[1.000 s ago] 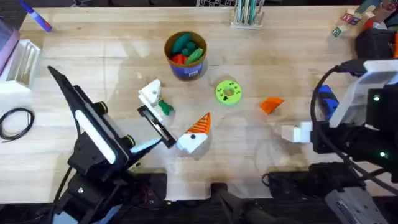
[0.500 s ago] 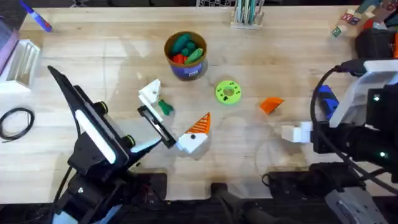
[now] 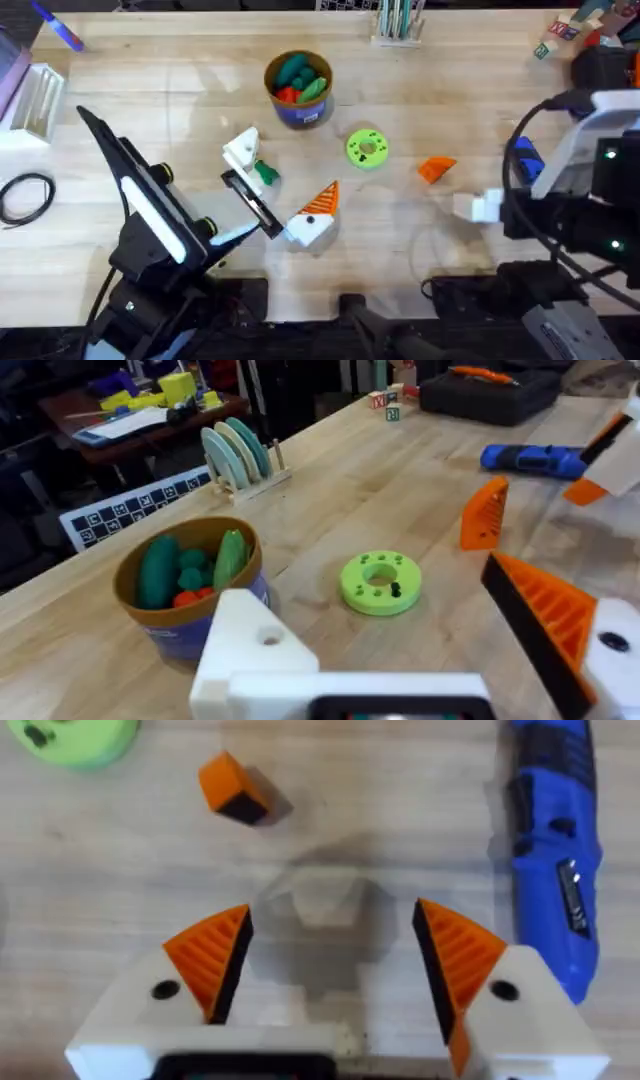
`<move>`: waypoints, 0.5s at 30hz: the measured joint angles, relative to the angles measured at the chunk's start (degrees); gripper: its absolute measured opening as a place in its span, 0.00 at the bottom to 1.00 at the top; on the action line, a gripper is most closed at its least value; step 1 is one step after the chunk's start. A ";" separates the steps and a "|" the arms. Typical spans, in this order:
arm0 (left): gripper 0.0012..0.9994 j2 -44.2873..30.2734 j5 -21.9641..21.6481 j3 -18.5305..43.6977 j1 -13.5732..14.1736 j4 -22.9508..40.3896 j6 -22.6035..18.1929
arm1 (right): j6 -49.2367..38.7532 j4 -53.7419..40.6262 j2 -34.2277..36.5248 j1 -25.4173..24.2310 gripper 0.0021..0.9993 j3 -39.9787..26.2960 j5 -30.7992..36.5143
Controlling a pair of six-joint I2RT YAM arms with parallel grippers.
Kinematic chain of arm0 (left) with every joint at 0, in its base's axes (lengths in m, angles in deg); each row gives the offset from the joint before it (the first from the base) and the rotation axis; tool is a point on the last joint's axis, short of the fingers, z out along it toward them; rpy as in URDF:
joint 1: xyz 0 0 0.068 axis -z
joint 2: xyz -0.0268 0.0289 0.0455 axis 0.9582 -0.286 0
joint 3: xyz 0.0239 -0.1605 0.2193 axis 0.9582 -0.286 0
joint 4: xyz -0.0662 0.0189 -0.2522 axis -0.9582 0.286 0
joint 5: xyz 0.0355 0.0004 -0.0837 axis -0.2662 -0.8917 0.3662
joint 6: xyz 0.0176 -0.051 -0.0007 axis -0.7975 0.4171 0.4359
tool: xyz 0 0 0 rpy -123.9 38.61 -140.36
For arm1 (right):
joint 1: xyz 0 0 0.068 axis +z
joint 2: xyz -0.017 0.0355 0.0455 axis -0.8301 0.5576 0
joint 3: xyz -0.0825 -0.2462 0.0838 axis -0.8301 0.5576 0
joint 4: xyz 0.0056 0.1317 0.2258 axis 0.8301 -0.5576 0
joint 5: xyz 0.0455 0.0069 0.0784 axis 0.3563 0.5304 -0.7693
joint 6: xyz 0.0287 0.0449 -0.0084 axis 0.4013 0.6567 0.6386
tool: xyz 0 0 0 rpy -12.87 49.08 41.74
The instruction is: Pick up the gripper from the table and insert it into the empty holder that is missing its gripper. Then pick up a screw, insert it into the mounting hole, and use the screwdriver to tighten it. Finally, clean up the table by picking up the vegetable and placing it into the bucket.
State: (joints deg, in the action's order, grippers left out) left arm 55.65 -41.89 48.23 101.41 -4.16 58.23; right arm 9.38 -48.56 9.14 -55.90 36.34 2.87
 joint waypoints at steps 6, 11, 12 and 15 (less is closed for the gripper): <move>0.99 0.00 0.00 0.00 0.00 0.00 0.00 | 0.01 14.37 0.00 0.00 0.97 0.00 -1.52; 0.99 0.00 0.02 0.00 0.00 0.00 0.00 | 0.45 19.14 0.00 0.00 0.97 0.00 -3.20; 0.99 0.00 0.02 0.00 0.00 0.00 0.00 | 0.96 19.26 0.00 0.00 0.97 0.00 -3.75; 0.99 0.00 0.02 0.00 0.00 0.00 0.00 | 2.24 19.61 0.00 0.00 0.97 0.00 -6.33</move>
State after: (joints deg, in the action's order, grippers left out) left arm 55.65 -41.86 48.23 101.41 -4.16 58.23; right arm 11.62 -28.96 9.14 -55.90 36.34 -3.46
